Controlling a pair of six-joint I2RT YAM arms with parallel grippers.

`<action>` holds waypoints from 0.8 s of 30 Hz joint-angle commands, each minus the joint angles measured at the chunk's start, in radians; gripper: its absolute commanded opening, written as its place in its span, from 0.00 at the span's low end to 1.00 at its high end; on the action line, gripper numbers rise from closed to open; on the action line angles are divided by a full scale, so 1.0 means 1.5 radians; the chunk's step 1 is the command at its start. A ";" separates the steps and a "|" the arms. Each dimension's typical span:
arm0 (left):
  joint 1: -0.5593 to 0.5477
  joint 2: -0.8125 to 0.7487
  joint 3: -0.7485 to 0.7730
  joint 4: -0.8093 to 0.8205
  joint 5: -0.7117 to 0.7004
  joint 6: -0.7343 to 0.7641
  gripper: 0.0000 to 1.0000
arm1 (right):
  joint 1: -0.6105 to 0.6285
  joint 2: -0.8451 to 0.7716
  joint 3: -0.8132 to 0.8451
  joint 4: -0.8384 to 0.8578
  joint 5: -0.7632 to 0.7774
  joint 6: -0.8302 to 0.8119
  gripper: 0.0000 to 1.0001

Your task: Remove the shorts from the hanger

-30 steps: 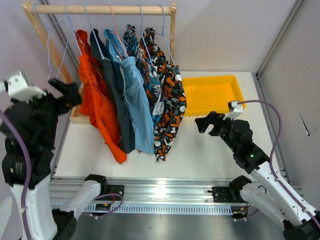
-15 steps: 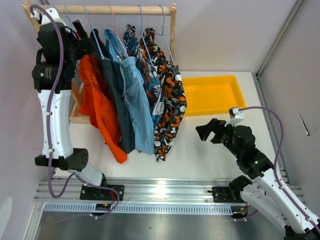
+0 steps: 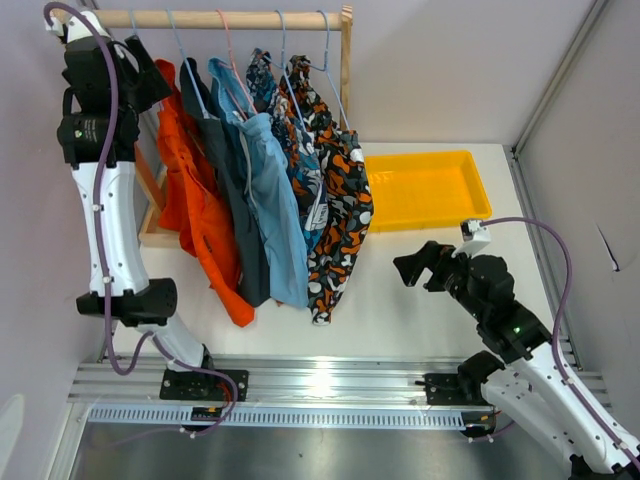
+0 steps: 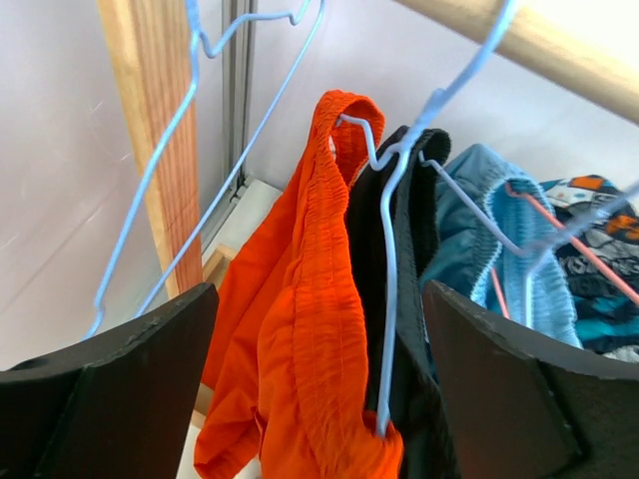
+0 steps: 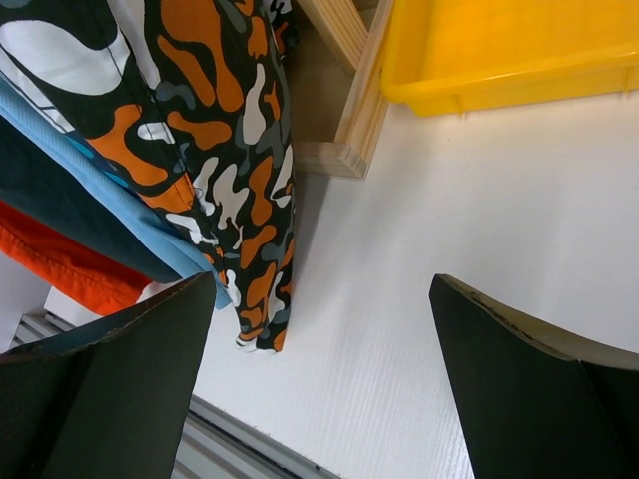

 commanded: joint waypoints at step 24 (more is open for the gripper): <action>0.021 0.070 0.081 0.015 0.071 -0.027 0.00 | 0.003 0.021 -0.015 0.031 -0.007 0.005 0.97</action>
